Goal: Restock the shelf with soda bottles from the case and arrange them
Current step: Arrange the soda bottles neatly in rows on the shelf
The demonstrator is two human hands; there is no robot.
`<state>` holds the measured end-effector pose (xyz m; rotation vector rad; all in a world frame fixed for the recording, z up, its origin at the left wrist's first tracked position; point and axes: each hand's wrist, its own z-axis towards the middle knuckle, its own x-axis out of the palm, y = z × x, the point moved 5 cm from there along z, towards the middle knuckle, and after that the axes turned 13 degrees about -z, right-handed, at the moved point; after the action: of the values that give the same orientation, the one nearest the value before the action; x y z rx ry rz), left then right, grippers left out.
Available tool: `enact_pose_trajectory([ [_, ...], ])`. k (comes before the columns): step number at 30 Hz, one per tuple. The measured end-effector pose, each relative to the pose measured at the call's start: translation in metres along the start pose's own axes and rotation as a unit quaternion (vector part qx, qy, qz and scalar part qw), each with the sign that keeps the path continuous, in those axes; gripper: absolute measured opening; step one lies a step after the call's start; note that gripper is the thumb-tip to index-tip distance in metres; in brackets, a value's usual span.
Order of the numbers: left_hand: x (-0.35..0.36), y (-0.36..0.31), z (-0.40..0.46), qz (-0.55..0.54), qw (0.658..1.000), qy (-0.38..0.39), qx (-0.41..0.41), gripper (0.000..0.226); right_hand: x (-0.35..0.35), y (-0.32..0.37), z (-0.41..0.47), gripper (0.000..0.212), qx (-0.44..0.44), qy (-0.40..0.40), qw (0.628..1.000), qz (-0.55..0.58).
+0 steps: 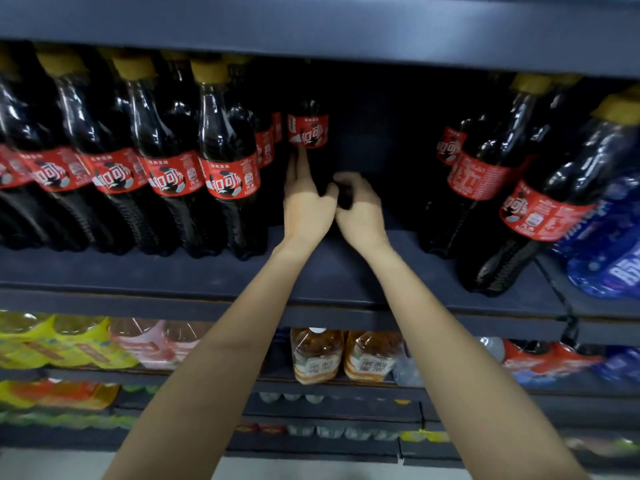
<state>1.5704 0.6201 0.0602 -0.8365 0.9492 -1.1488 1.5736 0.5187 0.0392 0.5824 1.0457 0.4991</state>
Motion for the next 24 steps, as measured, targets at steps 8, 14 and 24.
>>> enact_pose_trajectory([
  [8,0.039,-0.042,-0.080,-0.118,0.984,0.107,0.086,0.035,-0.115,-0.025,-0.113,0.013,-0.019,-0.085,0.994,-0.069],
  [14,0.099,-0.074,-0.111,-0.152,0.958,0.222,0.095,0.047,-0.183,-0.062,-0.151,0.031,0.075,-0.300,0.947,-0.087],
  [24,0.149,-0.090,-0.116,-0.062,0.991,0.114,0.028,0.084,-0.178,-0.108,-0.136,0.063,0.111,-0.175,0.977,0.054],
])
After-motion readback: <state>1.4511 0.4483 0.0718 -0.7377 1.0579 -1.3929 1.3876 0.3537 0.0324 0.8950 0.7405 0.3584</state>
